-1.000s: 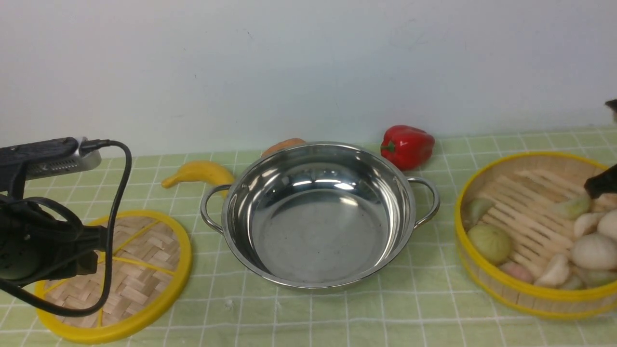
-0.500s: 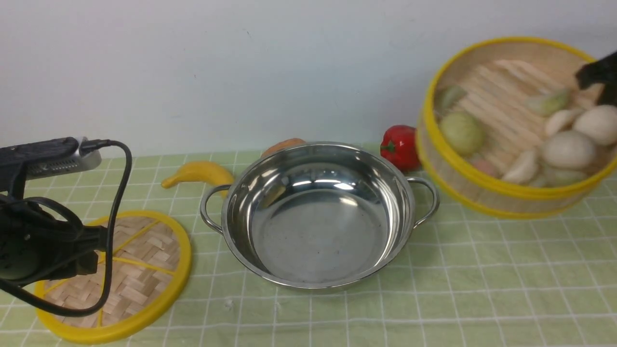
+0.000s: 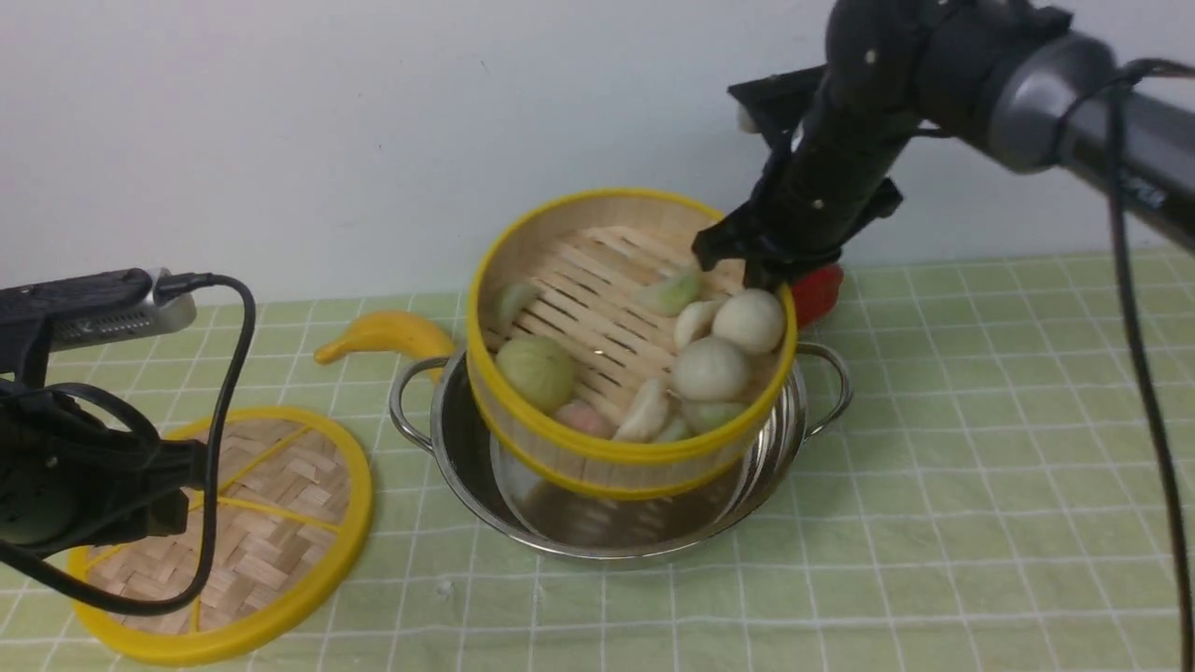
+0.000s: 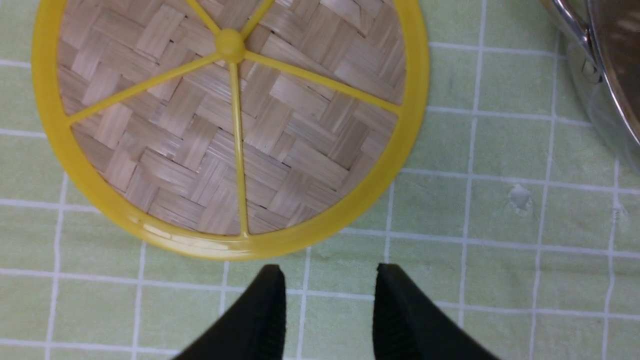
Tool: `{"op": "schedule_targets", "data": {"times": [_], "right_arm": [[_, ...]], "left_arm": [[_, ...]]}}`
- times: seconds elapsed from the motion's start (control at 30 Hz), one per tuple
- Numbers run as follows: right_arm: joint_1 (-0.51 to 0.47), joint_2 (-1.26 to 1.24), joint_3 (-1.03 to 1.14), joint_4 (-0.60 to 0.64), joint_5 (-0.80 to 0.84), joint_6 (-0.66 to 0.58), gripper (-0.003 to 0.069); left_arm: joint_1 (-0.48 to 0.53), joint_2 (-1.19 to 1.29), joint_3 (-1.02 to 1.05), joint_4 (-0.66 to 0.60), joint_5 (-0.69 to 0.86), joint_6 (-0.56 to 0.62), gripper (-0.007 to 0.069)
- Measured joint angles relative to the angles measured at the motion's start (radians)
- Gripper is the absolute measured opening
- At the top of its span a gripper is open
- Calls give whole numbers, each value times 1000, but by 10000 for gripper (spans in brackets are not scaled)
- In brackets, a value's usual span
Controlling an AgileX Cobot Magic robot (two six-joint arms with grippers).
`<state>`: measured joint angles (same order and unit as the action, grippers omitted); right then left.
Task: Place the steamer in the pot on the green tablecloth, and put the lid on the steamer.
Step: 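Place the bamboo steamer basket of food into the steel pot with the right gripper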
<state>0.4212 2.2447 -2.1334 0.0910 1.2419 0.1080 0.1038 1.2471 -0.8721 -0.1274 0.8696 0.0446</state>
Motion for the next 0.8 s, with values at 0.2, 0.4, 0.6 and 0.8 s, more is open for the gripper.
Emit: {"op": "schedule_targets", "data": {"times": [0.2, 0.4, 0.6, 0.8], "right_arm": [[31, 89, -73, -5, -1, 18, 52], [38, 143, -75, -16, 2, 22, 52], [38, 157, -75, -79, 1, 26, 52], [38, 171, -77, -75, 1, 26, 52]], "left_arm": [[0, 0, 0, 0, 12, 0, 243], [0, 0, 0, 0, 14, 0, 243], [0, 0, 0, 0, 14, 0, 243], [0, 0, 0, 0, 14, 0, 243]]}}
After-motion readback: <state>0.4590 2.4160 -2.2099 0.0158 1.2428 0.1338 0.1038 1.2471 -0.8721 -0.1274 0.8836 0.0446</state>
